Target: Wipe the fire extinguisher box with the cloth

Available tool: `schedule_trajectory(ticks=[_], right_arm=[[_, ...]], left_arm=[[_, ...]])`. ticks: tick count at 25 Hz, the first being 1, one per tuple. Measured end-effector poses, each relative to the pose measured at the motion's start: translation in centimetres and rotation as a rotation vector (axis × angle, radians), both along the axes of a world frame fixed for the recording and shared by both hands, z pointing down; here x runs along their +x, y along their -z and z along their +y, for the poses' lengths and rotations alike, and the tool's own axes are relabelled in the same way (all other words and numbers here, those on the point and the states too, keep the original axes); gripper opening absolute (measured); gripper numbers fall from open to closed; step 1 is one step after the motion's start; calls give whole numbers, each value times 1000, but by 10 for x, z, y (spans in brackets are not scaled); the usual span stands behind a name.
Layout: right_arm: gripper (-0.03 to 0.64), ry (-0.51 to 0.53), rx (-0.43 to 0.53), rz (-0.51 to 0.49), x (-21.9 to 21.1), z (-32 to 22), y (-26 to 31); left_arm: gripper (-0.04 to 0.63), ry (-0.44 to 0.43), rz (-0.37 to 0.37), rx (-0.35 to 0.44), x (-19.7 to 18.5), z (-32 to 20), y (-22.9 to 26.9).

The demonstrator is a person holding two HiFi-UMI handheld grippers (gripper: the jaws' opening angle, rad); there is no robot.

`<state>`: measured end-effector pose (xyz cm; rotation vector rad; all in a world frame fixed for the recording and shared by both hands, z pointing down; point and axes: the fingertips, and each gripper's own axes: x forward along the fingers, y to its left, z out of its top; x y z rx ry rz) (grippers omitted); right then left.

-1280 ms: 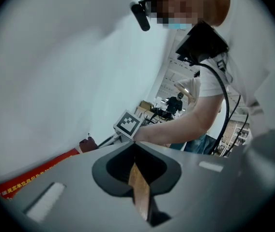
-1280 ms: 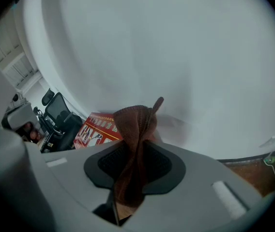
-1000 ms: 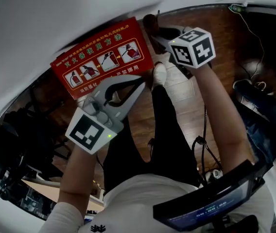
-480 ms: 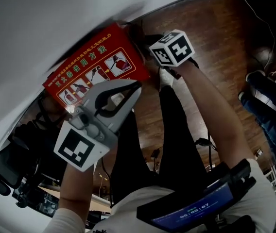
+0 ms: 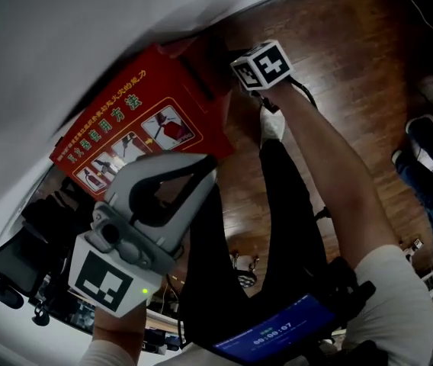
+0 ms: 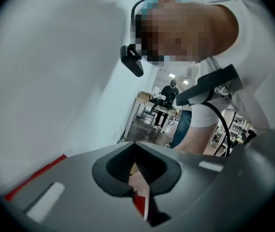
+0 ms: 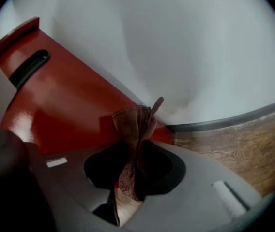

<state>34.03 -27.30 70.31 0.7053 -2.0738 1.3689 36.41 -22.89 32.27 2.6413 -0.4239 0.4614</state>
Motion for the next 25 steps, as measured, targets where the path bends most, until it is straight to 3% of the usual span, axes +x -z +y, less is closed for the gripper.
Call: schedule_trajectory(ticks=[6,10,17,21,25], right_arm=[[94,9,-66,24,-7,-1,-77],[94,27,-85,50,-9,-10,-131],[94,90,-95,96,-15,-18,-203],[94,95,-81,122,-5,-19,-205],[94,131,-52,132,7,8,-155]], left_arm=[[0,45,-16,-10,-8,-9,-15],[0,62,-30,32,-17,-12,-15],[0,94,6,53,-28,-7,1],[0,120,38,55,-33,-5,12],[0,145,65,61,-39,-2,22]])
